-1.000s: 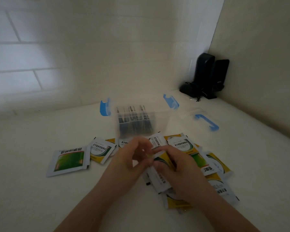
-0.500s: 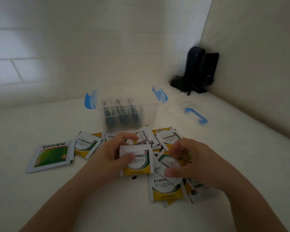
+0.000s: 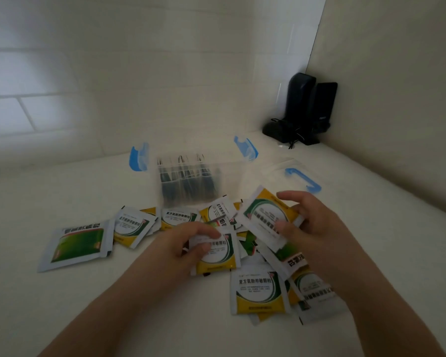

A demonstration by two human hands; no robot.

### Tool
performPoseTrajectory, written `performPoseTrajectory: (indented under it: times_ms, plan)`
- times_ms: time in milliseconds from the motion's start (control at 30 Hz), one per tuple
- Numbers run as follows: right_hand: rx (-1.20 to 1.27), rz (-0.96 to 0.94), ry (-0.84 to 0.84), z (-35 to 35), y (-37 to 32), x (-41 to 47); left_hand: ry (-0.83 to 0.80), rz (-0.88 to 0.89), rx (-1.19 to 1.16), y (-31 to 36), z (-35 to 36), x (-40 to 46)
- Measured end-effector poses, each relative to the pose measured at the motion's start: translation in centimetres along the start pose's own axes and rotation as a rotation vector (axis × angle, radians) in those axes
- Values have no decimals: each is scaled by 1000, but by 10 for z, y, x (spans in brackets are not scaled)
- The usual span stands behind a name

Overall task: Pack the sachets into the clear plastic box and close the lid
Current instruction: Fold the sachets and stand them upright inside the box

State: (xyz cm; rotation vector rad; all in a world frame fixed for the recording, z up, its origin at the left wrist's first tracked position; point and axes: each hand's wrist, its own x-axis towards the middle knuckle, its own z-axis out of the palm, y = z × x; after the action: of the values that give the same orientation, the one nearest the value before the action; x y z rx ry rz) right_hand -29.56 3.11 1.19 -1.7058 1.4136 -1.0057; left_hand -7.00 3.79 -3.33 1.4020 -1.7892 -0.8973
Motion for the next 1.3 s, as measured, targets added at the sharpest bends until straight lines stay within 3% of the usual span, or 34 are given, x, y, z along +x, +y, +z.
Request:
performPoseTrajectory:
  times_ms: [100,200,333,400,467,567,700,767,867,933,1067,1167,1300]
  plan:
    - [286,39,-60,5,-9,-2,-34,8,-130,0,-2,3]
    - [324,30,-143,13,-11,-3,-27,37,-206,2,-5,4]
    - [536,86,-119,24,-9,-3,37,109,-223,4,-6,3]
    - [658,151,-92,34,-8,-5,-19,130,-248,8,-3,1]
    - [563,110,-68,46,-6,-8,-29,169,-239,10,1,0]
    - [341,-31,-107,58,-7,-14,114,207,-156,11,3,0]
    - [-49,-241,120,51,-7,-10,204,287,47,7,1,0]
    - [-70,-233,141,47,-5,-8,182,281,-25,9,1,-1]
    - [135,-98,46,50,-6,-8,132,218,-232,12,0,0]
    - [86,-85,16,51,-4,-8,117,197,-228,10,0,0]
    - [-265,-28,-121,32,-4,-9,136,138,-196,6,1,1]
    - [-502,44,-361,17,-8,-9,137,118,-182,1,0,2]
    - [-740,-56,-512,22,-6,-9,119,186,-80,1,2,2]
